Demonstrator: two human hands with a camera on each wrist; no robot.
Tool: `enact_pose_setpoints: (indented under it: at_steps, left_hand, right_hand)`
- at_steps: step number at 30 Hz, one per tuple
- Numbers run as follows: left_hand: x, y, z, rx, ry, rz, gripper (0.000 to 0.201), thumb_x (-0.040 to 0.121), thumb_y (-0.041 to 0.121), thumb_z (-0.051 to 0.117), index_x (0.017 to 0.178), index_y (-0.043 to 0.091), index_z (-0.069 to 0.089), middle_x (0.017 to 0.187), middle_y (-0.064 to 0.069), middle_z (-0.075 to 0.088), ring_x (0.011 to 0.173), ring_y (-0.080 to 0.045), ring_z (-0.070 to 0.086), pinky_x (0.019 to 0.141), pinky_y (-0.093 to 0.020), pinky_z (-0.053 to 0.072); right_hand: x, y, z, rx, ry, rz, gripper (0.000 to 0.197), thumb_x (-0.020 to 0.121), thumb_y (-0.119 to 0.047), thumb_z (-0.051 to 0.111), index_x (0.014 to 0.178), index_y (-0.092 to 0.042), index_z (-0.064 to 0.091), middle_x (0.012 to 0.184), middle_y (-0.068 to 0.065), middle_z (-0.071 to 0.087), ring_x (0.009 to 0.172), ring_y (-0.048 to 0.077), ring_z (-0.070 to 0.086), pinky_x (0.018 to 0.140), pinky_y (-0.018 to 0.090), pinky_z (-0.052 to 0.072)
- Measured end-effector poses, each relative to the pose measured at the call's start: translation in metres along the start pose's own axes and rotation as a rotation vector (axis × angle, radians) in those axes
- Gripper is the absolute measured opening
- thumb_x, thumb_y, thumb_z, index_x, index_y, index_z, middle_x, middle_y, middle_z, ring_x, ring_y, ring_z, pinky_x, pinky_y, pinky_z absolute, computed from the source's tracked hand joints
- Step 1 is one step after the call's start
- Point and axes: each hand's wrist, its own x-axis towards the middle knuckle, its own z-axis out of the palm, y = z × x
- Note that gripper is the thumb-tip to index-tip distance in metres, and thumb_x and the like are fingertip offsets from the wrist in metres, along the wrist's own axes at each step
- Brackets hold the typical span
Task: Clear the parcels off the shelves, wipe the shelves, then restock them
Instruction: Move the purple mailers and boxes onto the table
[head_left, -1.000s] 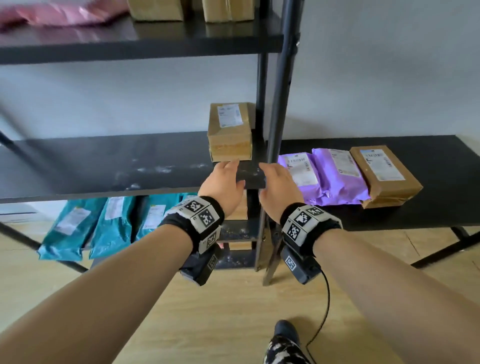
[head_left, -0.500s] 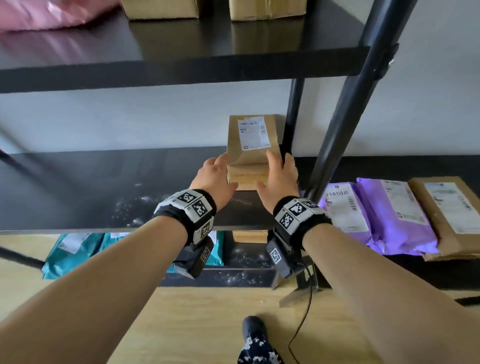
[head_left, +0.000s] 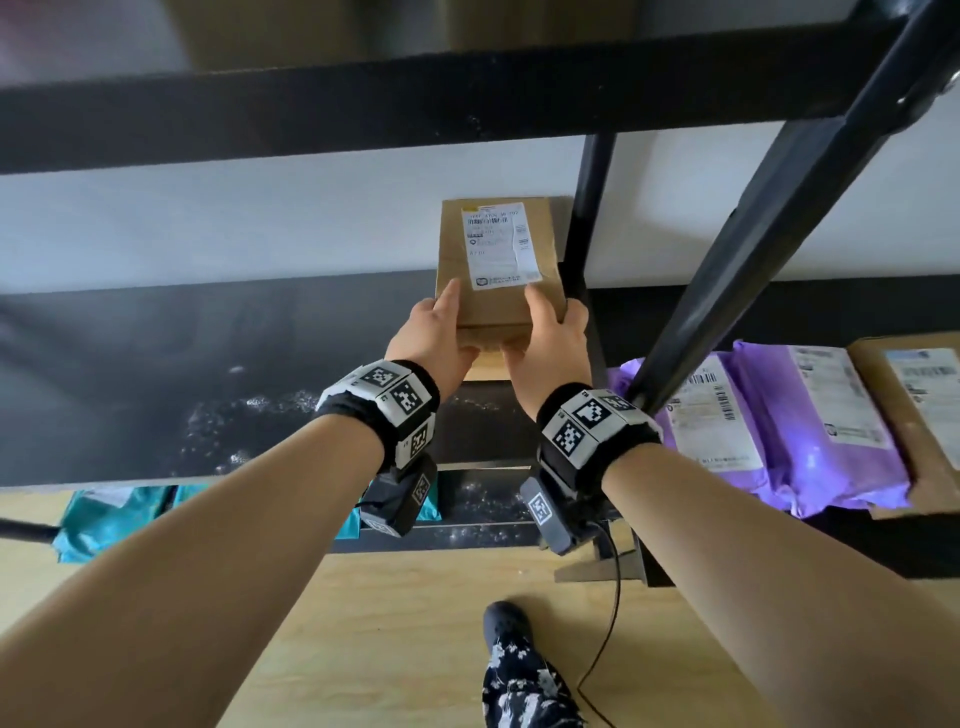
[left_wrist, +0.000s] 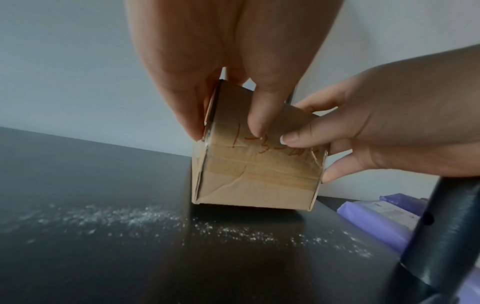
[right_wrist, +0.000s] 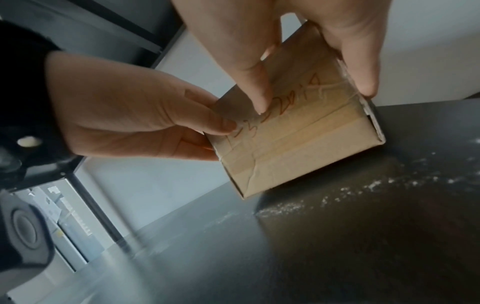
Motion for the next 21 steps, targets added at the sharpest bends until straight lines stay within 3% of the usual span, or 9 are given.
enact_pose_setpoints:
  at_steps: [7,21]
  left_hand:
    - [-0.055,-0.008,-0.016,-0.012,0.11,0.017,0.075,0.091,0.023,0.056,0.15,0.018,0.01,0.141,-0.01,0.039,0.121,-0.027,0.049,0.091,-0.035,0.043]
    - [-0.264,-0.006,-0.005,-0.007,0.172,0.093,0.067,0.092,0.024,0.052,0.148,0.013,0.016,0.13,-0.013,0.049,0.11,-0.029,0.055,0.089,-0.038,0.046]
  right_hand:
    - [-0.047,-0.018,-0.015,-0.005,0.018,-0.123,0.062,0.089,-0.019,0.06,0.143,-0.022,0.031,0.138,0.012,0.027,0.121,0.03,0.044,0.099,0.036,0.043]
    - [-0.24,-0.009,-0.059,-0.05,0.003,-0.23,0.064,0.087,-0.022,0.063,0.144,-0.02,0.032,0.14,0.014,0.027,0.122,0.031,0.045,0.103,0.037,0.041]
